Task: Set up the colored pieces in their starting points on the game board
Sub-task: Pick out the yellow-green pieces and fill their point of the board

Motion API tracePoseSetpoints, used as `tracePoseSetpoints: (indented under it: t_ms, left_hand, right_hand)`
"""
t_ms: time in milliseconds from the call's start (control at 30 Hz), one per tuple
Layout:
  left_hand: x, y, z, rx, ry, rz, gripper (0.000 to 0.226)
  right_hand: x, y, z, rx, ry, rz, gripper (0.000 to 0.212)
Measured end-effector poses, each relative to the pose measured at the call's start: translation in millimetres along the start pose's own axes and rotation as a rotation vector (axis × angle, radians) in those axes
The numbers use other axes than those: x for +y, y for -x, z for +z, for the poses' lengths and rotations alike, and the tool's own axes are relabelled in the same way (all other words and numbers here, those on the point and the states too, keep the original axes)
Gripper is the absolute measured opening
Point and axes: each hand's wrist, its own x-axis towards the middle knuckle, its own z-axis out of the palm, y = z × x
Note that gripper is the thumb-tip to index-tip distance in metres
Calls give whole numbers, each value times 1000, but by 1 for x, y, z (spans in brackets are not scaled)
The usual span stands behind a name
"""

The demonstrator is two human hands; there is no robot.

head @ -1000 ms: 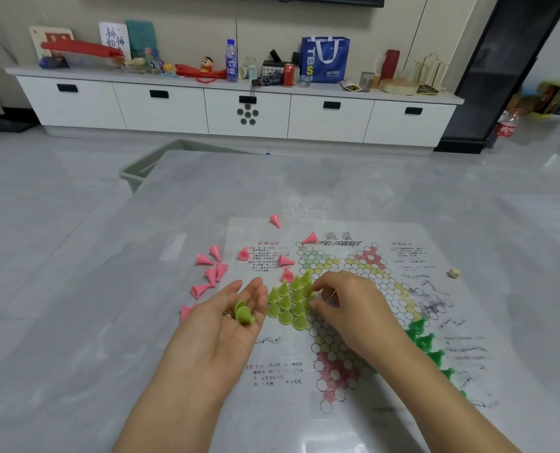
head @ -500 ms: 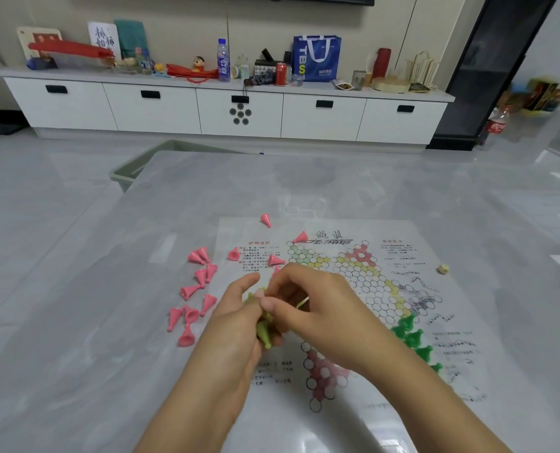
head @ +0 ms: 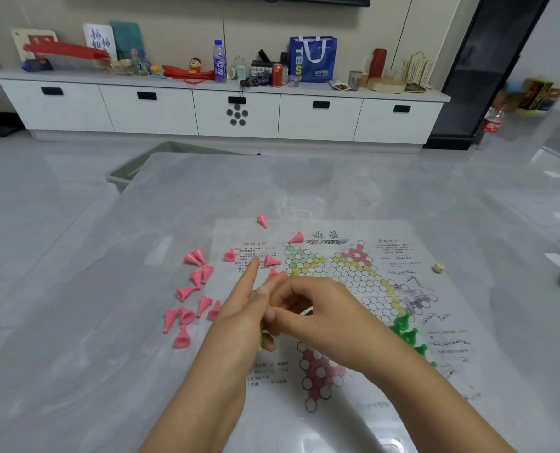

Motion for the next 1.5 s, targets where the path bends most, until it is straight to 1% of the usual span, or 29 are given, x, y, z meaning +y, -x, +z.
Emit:
tracePoseSetpoints:
  t_ms: [67,200,300,367,467,533,567,633,700,767,867,1133,1500]
  left_hand:
    - [0,1,0,-9,-33,12,45]
    - [-2,-1,-1,-51,-53,41,45]
    - [-2,-2,-2,-67,-36,32,43]
    - [1,-2,-1,-49,36,4,38]
    - [5,-6,-7,74,274,-94,30]
    - [6,-9,-15,129,454,-150,31]
    - [6,-11,-19,146,524,-170,34]
    - [6,-14,-23,178,608,-201,42]
    - [7,-15,-22,202,640,-221,46]
    - [8,-15,-22,213,653,-239,43]
    - [8,-14,-22,196,671,-262,33]
    - [13,-13,-21,209,759,-279,17]
    - [13,-13,-23,194,762,-272,12]
  right_hand:
    - [-1,1,1,-22,-43,22,10]
    - [-4,4,-2,-73,-245,61,12]
    - [0,1,0,-64,-241,80,7]
    - [7,-2,-2,13,-197,102,7]
    - [19,-7,-16,220,36,95,10]
    - [27,-7,-25,303,146,97,9]
    - [31,-8,-27,317,179,105,7]
    - [38,-8,-25,306,291,109,6]
    - [43,-9,-20,261,419,99,9]
    - [44,-9,-13,225,488,76,11]
    - [43,-10,-6,217,537,35,13]
    - [45,-11,0,201,568,11,14]
    - [46,-11,2,200,568,5,16]
